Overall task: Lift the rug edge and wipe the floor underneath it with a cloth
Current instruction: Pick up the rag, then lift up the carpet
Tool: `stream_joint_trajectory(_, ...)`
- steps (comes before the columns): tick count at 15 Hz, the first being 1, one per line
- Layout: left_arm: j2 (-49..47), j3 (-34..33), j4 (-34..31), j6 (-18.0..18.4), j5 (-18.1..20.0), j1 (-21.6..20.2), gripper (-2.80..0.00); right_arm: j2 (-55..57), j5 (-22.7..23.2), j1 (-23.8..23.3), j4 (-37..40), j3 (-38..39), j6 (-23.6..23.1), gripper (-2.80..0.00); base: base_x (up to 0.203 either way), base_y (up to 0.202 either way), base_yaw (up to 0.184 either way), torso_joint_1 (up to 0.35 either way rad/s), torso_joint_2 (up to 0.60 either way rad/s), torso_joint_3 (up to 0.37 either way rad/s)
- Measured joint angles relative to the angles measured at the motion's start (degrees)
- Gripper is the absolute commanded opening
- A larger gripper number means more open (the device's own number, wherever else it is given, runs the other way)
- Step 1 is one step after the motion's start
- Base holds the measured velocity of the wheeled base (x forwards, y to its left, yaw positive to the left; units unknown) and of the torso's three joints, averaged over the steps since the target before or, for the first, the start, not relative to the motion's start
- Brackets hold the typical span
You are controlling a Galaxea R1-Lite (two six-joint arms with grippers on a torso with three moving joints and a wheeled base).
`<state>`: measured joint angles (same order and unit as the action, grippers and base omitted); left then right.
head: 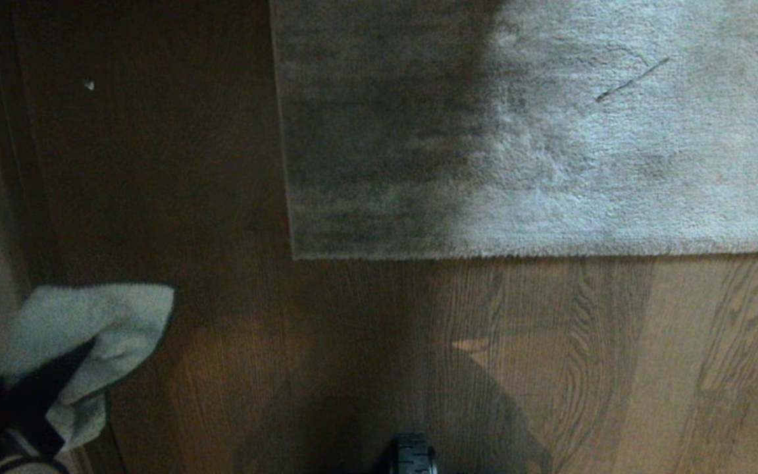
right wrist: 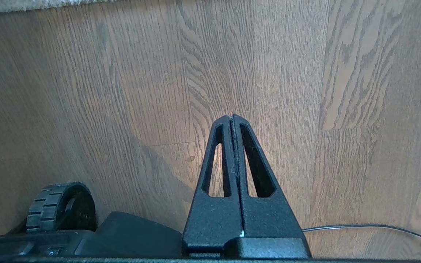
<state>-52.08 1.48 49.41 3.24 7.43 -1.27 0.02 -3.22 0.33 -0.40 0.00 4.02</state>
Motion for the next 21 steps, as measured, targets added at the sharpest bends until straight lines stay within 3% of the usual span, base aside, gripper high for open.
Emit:
stream_joint_trajectory(5,23.20,-1.27,-30.14,-0.05,-0.37,0.12,-2.80,0.00,0.00,-0.02,0.55,0.00,0.00,-2.80,0.000,0.000,0.000,0.000,0.00,0.000)
stream_joint_trajectory(10,39.75,-1.28,-48.06,-1.41,-5.91,1.08,-2.80,0.00,-0.02,0.00,0.04,0.00,0.00,-2.80,0.000,0.000,0.000,0.000,0.00,0.000)
stream_joint_trajectory(15,50.00,-1.38,-49.03,-2.83,-6.92,1.60,-2.80,0.00,0.00,0.00,0.05,0.00,0.00,-2.80,0.000,0.000,0.000,0.000,0.00,0.000)
stream_joint_trajectory(21,52.03,-1.39,-49.03,-2.80,-6.92,1.60,-2.80,0.00,-0.02,0.00,0.02,0.00,0.00,-2.80,0.000,0.000,0.000,0.000,0.00,0.000)
